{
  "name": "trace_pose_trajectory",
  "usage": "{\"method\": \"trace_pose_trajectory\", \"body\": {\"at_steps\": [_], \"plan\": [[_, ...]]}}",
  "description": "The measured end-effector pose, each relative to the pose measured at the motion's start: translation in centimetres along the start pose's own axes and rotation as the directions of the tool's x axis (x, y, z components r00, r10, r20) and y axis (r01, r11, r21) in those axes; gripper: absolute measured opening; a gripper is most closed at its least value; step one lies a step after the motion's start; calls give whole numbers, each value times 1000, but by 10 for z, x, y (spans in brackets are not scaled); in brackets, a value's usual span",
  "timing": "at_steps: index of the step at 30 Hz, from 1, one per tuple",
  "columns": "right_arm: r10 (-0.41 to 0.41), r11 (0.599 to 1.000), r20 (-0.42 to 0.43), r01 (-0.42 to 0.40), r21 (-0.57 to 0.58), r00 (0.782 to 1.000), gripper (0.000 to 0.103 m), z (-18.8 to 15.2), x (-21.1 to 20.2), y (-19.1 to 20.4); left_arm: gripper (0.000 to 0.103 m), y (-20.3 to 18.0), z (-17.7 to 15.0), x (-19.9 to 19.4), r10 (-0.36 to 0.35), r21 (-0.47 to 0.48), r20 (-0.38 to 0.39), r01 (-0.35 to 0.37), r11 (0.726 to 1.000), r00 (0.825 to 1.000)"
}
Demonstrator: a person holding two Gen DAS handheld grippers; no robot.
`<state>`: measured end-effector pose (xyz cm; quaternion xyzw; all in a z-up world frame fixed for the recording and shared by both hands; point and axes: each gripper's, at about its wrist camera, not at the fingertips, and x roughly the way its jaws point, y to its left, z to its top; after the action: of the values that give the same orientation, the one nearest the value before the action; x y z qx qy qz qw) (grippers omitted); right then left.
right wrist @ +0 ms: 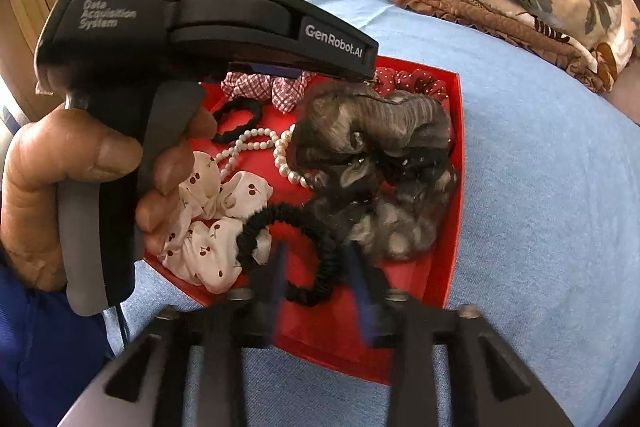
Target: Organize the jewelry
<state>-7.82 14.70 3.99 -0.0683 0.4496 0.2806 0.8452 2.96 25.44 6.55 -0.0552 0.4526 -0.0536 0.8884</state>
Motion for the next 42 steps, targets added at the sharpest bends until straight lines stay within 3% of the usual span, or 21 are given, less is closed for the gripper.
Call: {"method": "trace_pose_trajectory", "body": {"at_steps": [8,13,16,18,21,23,25,28,31,33,37,40,42], "plan": [[17,1000,53,-17,8,998,51,-1,-18,2,68,8,-4,-38,-55,-57,116,61,997,992],[31,1000,75,-31,-4,997,51,-8,-32,9,74,25,-9,-70,38,-134,236,-6,991,971],[28,1000,98,-27,-8,995,53,-15,-44,12,85,29,-19,-95,206,-189,332,-149,971,921],[22,1000,114,-22,0,993,56,-20,-52,11,93,30,-26,-113,297,-224,389,-223,949,872],[5,1000,127,-8,23,992,58,-28,-62,4,100,30,-37,-141,371,-271,445,-272,923,815],[-25,999,137,21,34,990,58,-34,-71,0,102,28,-48,-159,435,-317,472,-313,895,767],[-68,997,154,63,34,986,60,-40,-80,-1,103,25,-60,-173,453,-334,493,-319,887,743],[-123,992,194,117,45,973,70,-48,-94,-6,103,19,-82,-184,470,-351,484,-328,877,739],[-161,987,224,153,54,961,72,-54,-106,-12,103,14,-109,-190,450,-338,431,-322,884,783],[-184,983,233,175,56,955,72,-58,-112,-13,103,9,-124,-197,454,-347,413,-325,880,790],[-223,975,250,219,43,942,73,-70,-122,-13,103,-12,-151,-214,469,-321,417,-357,877,778],[-233,972,262,232,36,937,78,-78,-127,-12,103,-30,-170,-222,509,-334,420,-394,856,751],[-236,971,267,235,38,934,78,-82,-131,-13,103,-41,-181,-225,485,-310,431,-380,872,761]]}}
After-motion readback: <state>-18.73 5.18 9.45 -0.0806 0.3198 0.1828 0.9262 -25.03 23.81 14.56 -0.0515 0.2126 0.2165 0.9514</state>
